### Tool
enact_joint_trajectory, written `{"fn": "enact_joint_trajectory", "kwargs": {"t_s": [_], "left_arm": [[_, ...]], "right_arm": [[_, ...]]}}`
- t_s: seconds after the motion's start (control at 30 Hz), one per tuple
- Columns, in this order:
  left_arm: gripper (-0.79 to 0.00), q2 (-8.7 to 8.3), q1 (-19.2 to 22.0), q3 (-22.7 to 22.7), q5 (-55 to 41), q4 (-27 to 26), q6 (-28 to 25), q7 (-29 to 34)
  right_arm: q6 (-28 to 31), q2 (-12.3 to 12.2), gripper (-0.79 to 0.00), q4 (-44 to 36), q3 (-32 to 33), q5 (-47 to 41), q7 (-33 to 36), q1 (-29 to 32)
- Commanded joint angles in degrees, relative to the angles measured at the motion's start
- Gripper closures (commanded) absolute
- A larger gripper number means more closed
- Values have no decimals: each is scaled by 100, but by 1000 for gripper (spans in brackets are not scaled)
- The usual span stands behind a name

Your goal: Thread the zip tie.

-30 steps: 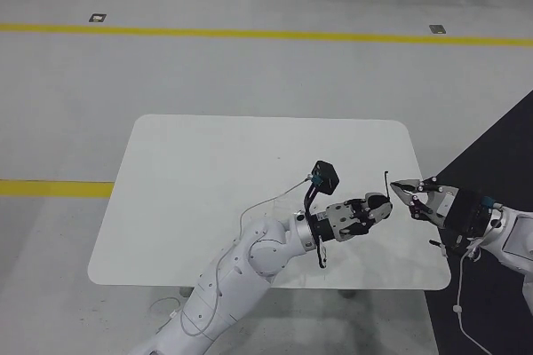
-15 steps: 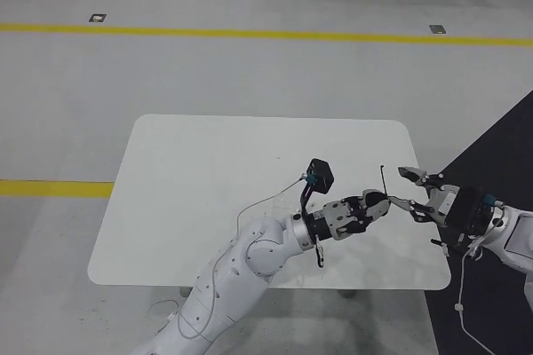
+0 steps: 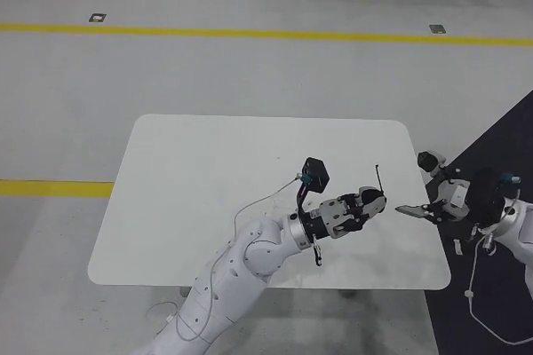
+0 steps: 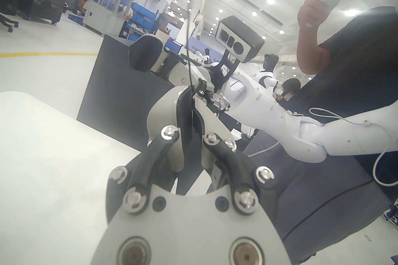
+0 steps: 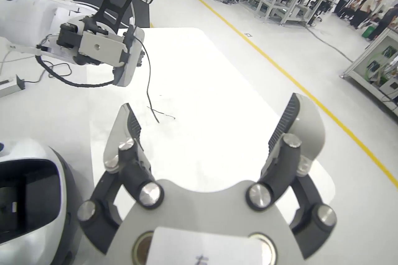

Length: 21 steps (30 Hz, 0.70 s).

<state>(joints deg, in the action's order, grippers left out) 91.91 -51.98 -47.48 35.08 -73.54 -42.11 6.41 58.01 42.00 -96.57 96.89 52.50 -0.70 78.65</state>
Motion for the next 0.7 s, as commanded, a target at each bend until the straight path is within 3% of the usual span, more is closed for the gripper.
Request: {"fn": "enact_joint_trajectory", "kwargs": {"t_s": [0.0,0.1,0.23,0.27,0.3,0.37,0.43,0.67], "left_arm": [[0,-1,-4,2,-17,-2,-8,29],[0,3,4,26,-56,7,-32,88],[0,8,14,43,-83,25,-26,137],[0,8,18,46,-83,32,-24,155],[0,8,23,47,-84,32,-15,172],[0,11,27,54,-98,33,-14,188],[0,12,28,57,-112,45,-10,212],[0,13,38,60,-147,79,21,281]], "right_arm": [[-1,-64,-785,-40,-129,-278,486,-64],[-1,-140,-785,-80,-306,-552,979,-183],[-1,-193,-554,-37,-490,-737,1375,-334],[-1,-201,-388,-32,-531,-767,1430,-370],[-1,-209,-354,-40,-583,-800,1474,-393],[-1,-225,-332,-41,-648,-833,1534,-430],[-1,-243,-256,-106,-729,-819,1558,-435],[-1,-324,-259,-201,-859,-713,1417,-398]]}}
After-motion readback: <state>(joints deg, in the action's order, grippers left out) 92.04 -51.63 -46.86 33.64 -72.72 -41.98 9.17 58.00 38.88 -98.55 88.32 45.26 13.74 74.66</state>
